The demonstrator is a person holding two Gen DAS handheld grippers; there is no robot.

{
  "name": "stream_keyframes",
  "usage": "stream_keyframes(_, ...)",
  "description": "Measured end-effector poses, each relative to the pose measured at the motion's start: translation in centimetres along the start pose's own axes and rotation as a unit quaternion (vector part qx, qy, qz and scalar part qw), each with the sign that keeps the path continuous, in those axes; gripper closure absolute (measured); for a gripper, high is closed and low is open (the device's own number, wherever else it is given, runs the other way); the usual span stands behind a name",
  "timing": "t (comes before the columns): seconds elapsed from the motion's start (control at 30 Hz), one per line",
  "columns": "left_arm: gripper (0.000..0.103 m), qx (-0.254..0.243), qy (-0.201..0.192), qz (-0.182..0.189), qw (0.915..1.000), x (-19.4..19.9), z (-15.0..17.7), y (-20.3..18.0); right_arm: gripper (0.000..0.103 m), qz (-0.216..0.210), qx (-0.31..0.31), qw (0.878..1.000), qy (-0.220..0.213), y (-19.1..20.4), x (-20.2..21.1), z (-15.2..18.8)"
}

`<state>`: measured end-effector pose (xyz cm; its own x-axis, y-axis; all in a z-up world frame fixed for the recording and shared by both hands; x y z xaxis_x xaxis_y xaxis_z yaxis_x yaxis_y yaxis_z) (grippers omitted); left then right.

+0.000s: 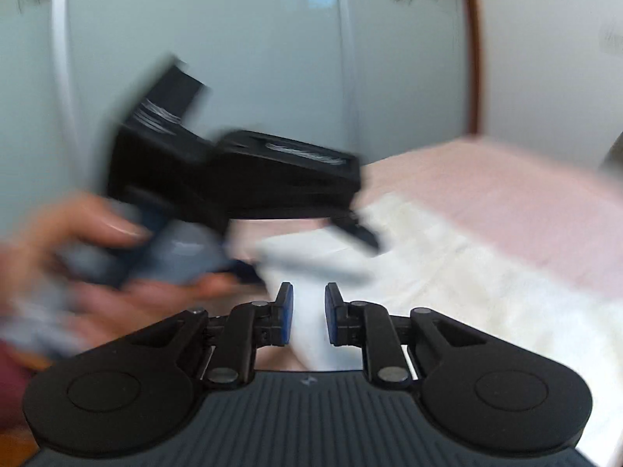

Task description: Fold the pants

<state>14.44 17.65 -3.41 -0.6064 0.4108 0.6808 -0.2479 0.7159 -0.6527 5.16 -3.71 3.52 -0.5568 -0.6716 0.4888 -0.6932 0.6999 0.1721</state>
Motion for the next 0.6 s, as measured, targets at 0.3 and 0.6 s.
stream_keyframes(0.3,0.07,-0.094,-0.051,-0.064,0.9922,0.9,1.4,-1.2,0.085,0.15,0.009,0.983,0.107,-5.8,-2.3,2.6)
stream_keyframes(0.6,0.087,-0.273,-0.188,-0.043,0.9425,7.8,7.7,-12.1,0.015,0.153,-0.061,0.986,-0.038,-8.8,5.8,-0.4)
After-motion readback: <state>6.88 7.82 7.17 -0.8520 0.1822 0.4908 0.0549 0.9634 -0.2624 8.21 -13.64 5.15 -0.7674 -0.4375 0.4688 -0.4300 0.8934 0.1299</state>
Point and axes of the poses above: each gripper's, at about its wrist camera, not at the fingertips, and x roughly against the way its jaws point, y to its left, z to its underside, the point moved 3 cm from there along -x, roughly the way its jaws point, and after that the axes turned 6 degrees about x, right-handed, at the moved point
